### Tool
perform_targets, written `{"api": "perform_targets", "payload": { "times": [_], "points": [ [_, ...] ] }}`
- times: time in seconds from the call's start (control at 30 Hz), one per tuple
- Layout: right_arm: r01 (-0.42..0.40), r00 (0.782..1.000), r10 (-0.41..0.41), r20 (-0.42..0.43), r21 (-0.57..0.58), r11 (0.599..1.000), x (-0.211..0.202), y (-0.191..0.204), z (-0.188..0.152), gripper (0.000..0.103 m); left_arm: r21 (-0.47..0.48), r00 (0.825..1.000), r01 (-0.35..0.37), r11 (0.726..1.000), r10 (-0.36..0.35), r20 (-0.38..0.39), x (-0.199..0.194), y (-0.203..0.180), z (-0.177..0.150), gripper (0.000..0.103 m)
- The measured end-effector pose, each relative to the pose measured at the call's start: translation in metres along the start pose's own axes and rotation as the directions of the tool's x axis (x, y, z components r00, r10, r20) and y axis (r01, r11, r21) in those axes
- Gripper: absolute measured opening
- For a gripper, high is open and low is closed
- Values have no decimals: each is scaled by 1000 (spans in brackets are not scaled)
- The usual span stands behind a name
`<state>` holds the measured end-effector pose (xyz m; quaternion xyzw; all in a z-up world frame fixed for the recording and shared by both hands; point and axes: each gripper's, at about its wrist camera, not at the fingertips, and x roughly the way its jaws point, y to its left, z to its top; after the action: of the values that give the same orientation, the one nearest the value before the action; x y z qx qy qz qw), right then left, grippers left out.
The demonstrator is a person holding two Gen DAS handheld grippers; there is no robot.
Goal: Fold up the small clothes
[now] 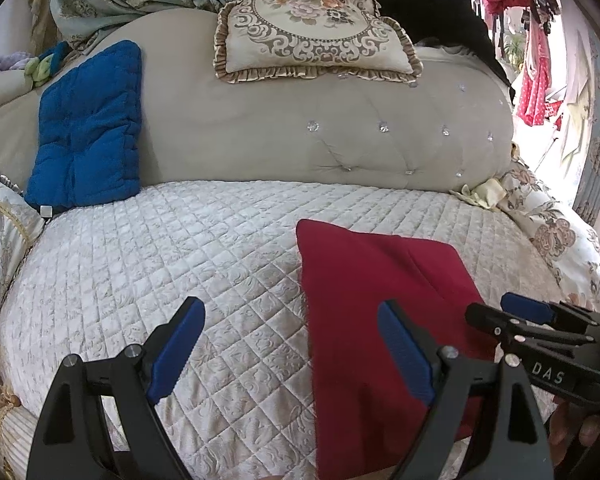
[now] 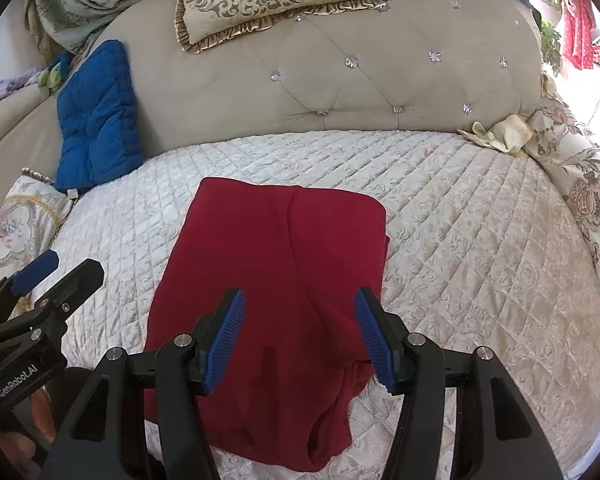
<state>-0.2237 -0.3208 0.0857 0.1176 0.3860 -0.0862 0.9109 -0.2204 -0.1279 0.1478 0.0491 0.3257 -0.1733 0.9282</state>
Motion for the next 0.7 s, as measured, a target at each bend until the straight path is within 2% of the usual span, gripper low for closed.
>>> {"api": "perform_targets", "payload": {
  "times": [0.7],
  "points": [
    [-6, 1000, 6, -28, -4, 1000, 10, 0, -3, 38, 4, 1000, -2, 1000, 2, -16, 8, -1, -3, 91]
  ]
}}
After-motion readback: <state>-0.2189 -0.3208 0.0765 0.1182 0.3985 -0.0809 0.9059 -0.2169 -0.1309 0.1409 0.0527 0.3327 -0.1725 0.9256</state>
